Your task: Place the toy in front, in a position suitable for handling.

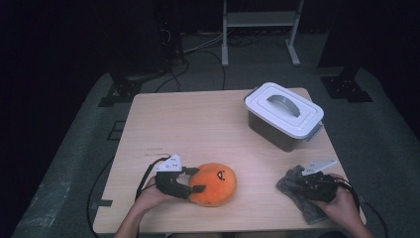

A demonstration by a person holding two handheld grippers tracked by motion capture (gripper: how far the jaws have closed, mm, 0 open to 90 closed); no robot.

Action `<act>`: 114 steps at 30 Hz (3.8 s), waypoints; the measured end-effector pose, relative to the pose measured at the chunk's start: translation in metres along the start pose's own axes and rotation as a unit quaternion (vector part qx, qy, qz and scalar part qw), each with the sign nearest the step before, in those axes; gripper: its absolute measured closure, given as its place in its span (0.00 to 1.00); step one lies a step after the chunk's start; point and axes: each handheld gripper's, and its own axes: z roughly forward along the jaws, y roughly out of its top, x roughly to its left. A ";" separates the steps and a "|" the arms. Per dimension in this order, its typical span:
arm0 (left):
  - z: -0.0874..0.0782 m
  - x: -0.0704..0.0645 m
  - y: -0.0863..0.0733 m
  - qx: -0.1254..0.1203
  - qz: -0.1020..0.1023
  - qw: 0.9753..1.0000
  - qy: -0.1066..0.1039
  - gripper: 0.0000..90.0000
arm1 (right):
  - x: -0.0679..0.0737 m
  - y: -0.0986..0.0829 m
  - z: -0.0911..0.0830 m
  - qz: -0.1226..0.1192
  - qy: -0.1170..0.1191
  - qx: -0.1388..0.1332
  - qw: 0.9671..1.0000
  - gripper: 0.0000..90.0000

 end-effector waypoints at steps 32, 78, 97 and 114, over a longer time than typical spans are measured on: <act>0.053 -0.027 0.033 0.016 0.039 0.999 -0.005 0.44 | 0.077 0.111 -0.009 -0.117 0.191 -0.120 0.967 0.84; 0.048 -0.047 0.028 0.025 0.107 0.994 0.017 0.39 | 0.070 0.127 0.010 -0.103 0.206 -0.095 0.968 0.83; 0.047 -0.054 0.038 -0.005 0.126 0.992 0.007 0.27 | 0.049 0.063 0.006 -0.056 0.206 -0.090 0.973 0.83; 0.049 -0.065 0.038 0.020 0.162 0.986 0.018 0.38 | 0.036 0.074 -0.019 -0.038 0.218 -0.088 0.971 0.83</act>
